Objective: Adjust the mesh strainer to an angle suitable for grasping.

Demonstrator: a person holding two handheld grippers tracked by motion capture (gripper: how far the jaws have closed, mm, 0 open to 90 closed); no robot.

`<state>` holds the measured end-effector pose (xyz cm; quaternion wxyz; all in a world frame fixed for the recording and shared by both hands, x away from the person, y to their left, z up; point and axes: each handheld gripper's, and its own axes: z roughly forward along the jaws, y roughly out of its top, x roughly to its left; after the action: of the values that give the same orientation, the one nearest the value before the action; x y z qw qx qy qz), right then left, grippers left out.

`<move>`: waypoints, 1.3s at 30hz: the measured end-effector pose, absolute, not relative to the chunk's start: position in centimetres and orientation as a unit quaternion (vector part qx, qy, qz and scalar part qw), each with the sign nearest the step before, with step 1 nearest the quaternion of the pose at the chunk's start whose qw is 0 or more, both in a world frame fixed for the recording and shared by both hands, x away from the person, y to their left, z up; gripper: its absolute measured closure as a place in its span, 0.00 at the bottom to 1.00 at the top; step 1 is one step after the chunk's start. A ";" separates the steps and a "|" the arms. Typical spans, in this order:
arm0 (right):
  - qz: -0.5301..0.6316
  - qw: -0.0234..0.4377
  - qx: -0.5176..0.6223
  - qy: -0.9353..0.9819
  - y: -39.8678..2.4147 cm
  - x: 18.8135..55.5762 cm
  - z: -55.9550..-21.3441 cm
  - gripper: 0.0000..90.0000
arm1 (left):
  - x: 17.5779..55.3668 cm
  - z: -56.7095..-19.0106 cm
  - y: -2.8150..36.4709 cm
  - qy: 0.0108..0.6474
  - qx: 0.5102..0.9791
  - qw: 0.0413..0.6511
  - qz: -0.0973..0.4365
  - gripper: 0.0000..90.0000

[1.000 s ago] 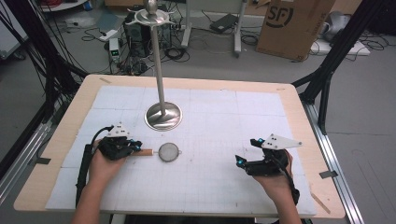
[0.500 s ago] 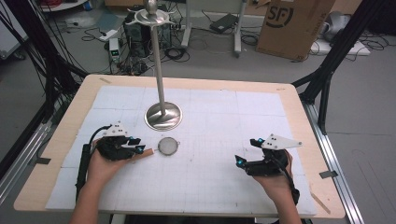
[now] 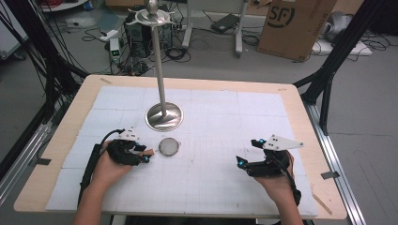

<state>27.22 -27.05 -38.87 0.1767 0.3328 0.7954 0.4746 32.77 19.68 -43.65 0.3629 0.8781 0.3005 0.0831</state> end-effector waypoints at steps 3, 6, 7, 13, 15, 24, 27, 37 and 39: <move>0.474 0.176 0.333 0.796 -27.1 27.2 -38.8 0.16 | 32.7 -43.8 19.4 0.295 0.884 0.348 0.097 0.70; 0.474 0.177 0.333 0.796 -27.1 27.2 -38.9 0.16 | 32.5 -43.7 19.2 0.285 0.888 0.347 0.100 0.75; 0.475 0.176 0.333 0.796 -27.0 27.2 -38.9 0.16 | 32.4 -43.7 19.1 0.281 0.889 0.347 0.103 0.75; 0.475 0.177 0.333 0.795 -27.0 27.2 -38.8 0.16 | 32.2 -43.7 18.7 0.273 0.890 0.348 0.106 0.75; 0.475 0.178 0.331 0.796 -27.0 27.2 -38.8 0.16 | 32.2 -43.7 18.5 0.269 0.892 0.350 0.103 0.75; 0.473 0.176 0.332 0.797 -27.0 27.2 -38.8 0.16 | 31.5 -43.7 14.9 0.235 0.900 0.358 0.081 0.75; 0.473 0.174 0.332 0.797 -26.8 27.3 -38.9 0.16 | 31.1 -43.7 12.9 0.219 0.903 0.361 0.075 0.75; 0.473 0.175 0.331 0.797 -27.0 27.3 -38.9 0.16 | 31.2 -43.5 8.2 0.179 0.915 0.356 0.060 0.75; 0.475 0.174 0.333 0.796 -27.0 27.2 -38.8 0.16 | 31.1 -43.5 7.2 0.168 0.918 0.356 0.056 0.75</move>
<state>27.25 -27.02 -38.78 0.1745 0.3333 0.7958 0.4746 31.14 7.16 -43.50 0.3558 0.9176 0.1683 0.0562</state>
